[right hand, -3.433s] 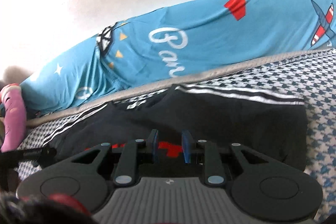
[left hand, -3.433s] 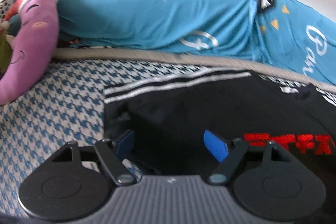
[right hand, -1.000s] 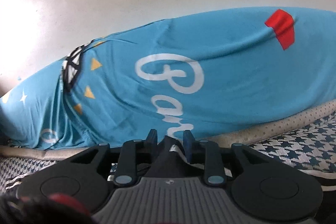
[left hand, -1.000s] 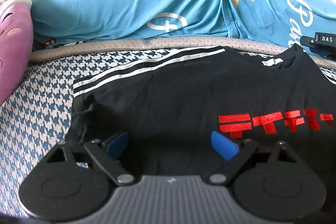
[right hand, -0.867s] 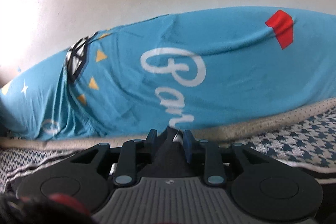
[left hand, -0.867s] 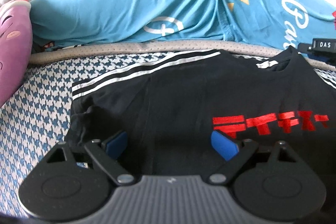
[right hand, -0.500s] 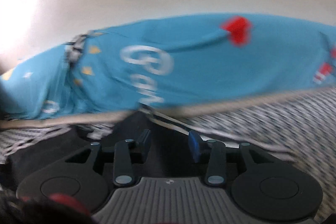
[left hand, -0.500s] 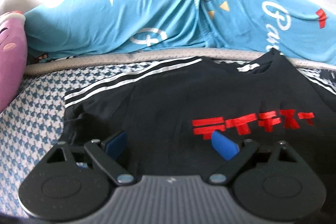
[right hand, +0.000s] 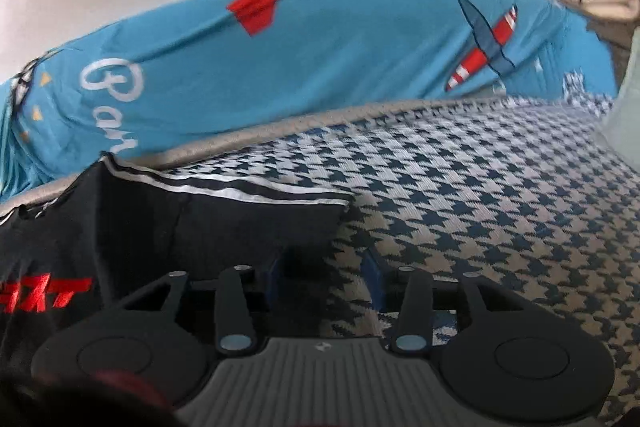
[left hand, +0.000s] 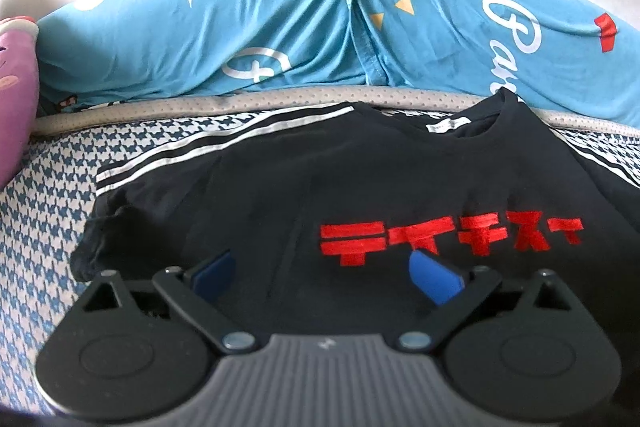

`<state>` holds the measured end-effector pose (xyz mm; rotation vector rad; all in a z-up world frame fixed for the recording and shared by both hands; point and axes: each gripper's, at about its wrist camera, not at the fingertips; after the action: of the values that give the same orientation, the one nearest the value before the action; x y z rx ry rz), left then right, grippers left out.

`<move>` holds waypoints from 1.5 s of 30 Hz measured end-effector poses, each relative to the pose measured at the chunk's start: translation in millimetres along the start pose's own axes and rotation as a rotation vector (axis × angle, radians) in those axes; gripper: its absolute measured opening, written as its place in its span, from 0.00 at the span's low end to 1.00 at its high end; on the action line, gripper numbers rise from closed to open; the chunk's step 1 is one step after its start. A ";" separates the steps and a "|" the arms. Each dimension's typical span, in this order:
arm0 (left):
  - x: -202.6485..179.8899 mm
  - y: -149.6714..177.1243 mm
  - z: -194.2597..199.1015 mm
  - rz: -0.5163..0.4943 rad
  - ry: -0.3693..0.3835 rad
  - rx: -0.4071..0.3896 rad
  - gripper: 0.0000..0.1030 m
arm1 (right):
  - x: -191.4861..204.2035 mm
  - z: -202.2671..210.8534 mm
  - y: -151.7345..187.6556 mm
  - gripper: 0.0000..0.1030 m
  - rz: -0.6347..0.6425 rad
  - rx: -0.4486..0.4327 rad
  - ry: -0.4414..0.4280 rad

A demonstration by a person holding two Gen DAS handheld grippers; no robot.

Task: Fold clothes

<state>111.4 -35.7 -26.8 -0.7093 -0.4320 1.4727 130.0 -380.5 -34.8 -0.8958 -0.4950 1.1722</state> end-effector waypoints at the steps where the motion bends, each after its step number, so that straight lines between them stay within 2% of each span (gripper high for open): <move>1: -2.8 0.6 -1.6 -0.007 0.001 0.005 0.95 | 2.1 1.9 2.9 0.53 0.013 -0.012 -0.009; 4: -11.0 2.6 -5.3 -0.022 0.009 0.017 0.95 | 6.6 5.6 8.0 0.70 0.033 -0.025 -0.051; 6: -16.2 4.3 -7.6 -0.035 0.011 0.025 0.96 | 9.2 6.5 10.4 0.88 0.050 -0.025 -0.088; 8: -21.7 6.8 -10.1 -0.053 0.006 0.032 0.96 | 14.7 4.9 12.9 1.00 0.082 -0.021 -0.103; 12: -25.4 9.3 -14.8 -0.049 0.012 0.047 0.96 | 24.6 4.8 16.0 1.00 0.136 -0.019 -0.088; 21: -28.9 13.1 -21.1 -0.035 0.021 0.067 0.96 | 23.2 5.2 17.2 1.00 0.135 -0.017 -0.093; 45: -31.1 15.8 -22.0 -0.054 0.019 0.061 0.99 | 23.5 4.5 16.3 1.00 0.142 -0.015 -0.098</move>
<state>111.8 -70.7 -48.6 -0.6583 -0.3876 1.4211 125.3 -355.1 -48.1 -0.9008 -0.5261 1.3485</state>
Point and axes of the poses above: each gripper's, at about its wrist camera, not at the fingertips, and z roughly against the way its jaws point, x to its left, y to its underside, and after that the axes turned 14 degrees about y, right-handed
